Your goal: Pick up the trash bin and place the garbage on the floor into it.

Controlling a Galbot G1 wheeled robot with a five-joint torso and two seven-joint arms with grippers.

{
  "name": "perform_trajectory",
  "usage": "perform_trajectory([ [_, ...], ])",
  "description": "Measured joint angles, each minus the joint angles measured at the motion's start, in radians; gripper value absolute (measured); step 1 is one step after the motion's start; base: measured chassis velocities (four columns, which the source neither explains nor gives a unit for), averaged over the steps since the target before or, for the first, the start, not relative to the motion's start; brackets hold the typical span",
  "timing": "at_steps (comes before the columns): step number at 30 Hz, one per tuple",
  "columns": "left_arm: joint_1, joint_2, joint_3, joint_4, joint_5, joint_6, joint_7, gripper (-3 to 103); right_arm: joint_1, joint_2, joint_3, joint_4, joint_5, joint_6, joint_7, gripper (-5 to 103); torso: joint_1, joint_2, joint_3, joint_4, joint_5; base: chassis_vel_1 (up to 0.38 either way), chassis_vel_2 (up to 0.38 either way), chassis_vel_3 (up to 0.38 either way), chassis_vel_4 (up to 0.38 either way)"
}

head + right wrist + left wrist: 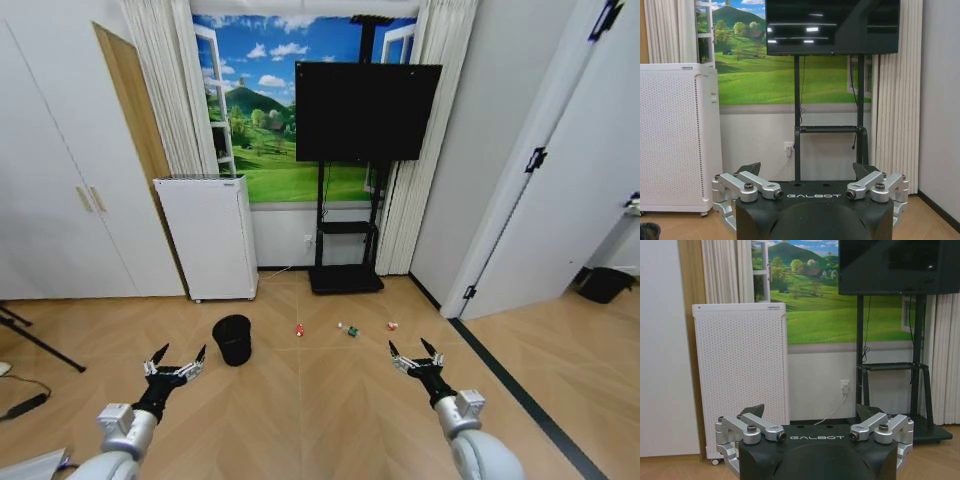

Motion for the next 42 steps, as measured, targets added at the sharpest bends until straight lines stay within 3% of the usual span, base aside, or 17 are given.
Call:
perform_trajectory([
  [42, 0.0, -0.006, -0.003, -0.011, -0.002, 0.014, -0.002, 100, -0.018, 0.007, -0.007, 0.002, -0.028, 0.012, -0.024, 100, -0.001, 0.0, 0.0, 0.0002, 0.0004, -0.232, 0.224, 0.229, -0.227],
])
